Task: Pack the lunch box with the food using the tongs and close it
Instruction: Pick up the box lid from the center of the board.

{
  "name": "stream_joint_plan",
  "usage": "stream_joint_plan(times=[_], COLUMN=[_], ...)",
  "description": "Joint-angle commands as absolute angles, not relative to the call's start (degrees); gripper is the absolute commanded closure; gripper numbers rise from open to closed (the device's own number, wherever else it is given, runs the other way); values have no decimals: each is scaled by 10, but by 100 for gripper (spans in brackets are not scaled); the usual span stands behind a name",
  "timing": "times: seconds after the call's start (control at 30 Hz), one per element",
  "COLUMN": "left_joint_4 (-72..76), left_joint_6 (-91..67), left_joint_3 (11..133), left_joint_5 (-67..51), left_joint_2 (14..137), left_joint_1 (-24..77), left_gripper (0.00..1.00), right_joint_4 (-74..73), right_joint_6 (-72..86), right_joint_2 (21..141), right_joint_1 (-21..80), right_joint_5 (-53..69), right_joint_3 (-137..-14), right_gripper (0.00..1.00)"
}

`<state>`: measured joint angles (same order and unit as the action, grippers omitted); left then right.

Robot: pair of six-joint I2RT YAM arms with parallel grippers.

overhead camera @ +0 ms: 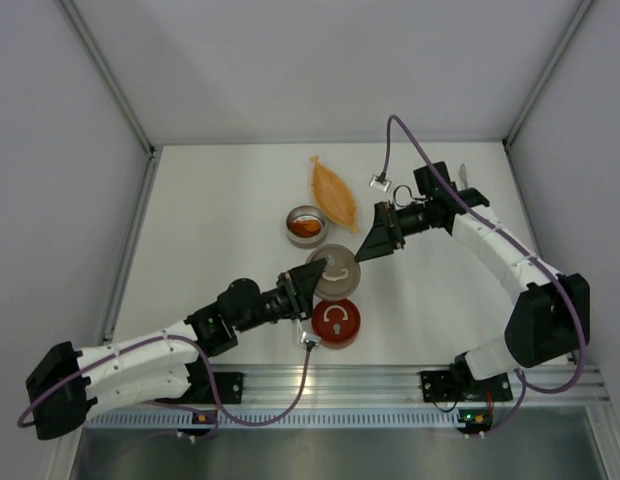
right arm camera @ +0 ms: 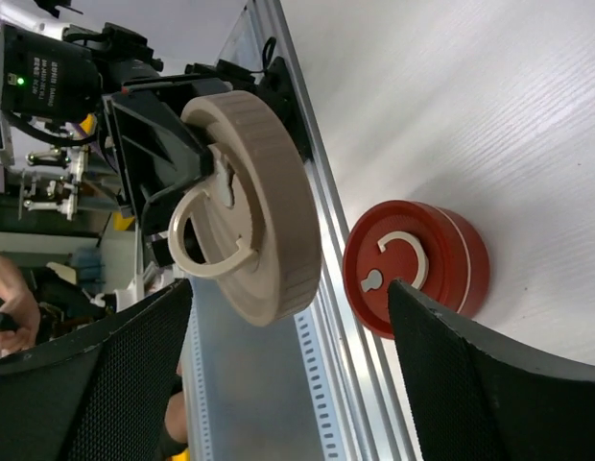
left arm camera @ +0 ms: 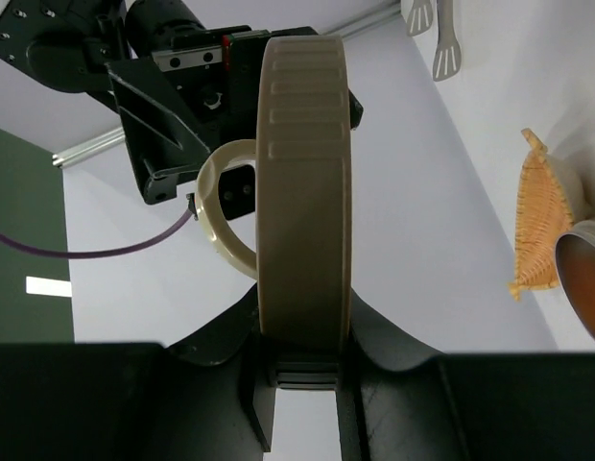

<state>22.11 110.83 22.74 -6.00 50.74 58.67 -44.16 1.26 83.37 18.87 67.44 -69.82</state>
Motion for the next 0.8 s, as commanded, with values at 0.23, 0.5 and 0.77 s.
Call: stream_joint_plan(times=[0.23, 0.5, 0.77], left_joint_4=[177, 150, 127], left_joint_6=[1087, 1073, 1069], left_joint_3=[271, 276, 287], left_joint_5=[-69, -78, -82], left_joint_2=[474, 467, 465], left_joint_1=[598, 598, 598], left_gripper=[100, 100, 100], right_joint_4=[-398, -431, -425], right_joint_6=[-278, -441, -482], right_joint_2=[631, 549, 588], right_joint_1=[195, 314, 424], right_joint_5=[548, 454, 370], right_joint_3=[-693, -697, -721], right_gripper=[30, 40, 44])
